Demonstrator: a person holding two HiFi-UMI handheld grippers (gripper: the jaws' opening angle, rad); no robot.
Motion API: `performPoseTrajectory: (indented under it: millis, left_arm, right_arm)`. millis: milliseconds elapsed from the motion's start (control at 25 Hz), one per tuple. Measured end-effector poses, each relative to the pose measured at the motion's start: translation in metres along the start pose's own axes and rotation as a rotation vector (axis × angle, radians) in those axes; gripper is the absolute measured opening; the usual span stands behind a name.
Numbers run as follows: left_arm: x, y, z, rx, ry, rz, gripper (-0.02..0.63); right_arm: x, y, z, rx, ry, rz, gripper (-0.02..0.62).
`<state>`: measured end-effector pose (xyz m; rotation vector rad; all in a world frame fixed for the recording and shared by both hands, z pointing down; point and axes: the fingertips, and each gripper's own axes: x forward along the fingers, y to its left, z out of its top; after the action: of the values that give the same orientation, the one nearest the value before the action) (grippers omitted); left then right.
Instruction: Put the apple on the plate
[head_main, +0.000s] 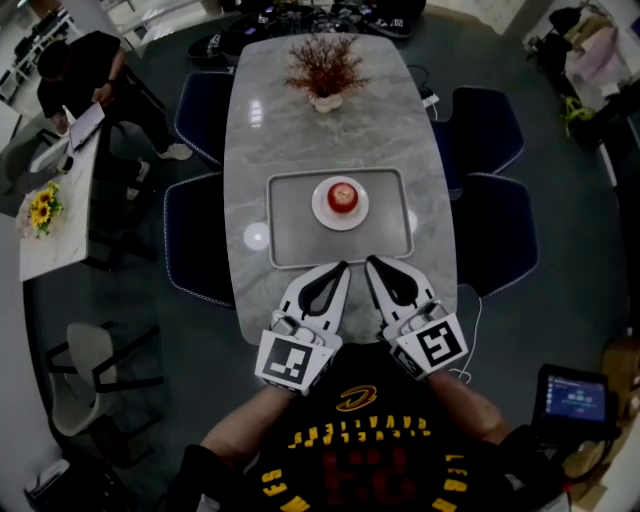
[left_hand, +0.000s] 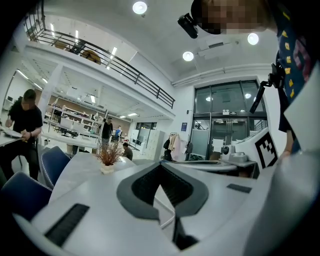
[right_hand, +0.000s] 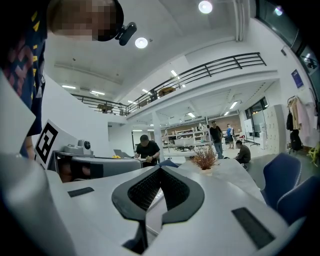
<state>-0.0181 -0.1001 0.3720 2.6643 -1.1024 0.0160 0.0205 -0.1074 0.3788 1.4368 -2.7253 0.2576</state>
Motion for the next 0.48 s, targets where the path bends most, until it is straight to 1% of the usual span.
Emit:
performPoseTrajectory:
  millis: [160, 480]
  left_arm:
    - [-0.0009, 0.0003, 0.0047, 0.013, -0.021, 0.002, 0.002]
    - [-0.0041, 0.0044, 0.0042, 0.018, -0.018, 0.010, 0.002]
  right_arm:
    - [-0.0006, 0.0019, 0.0035, -0.025, -0.010, 0.001, 0.008]
    - [-0.0007, -0.0021, 0.0070, -0.038, -0.020, -0.006, 0.008]
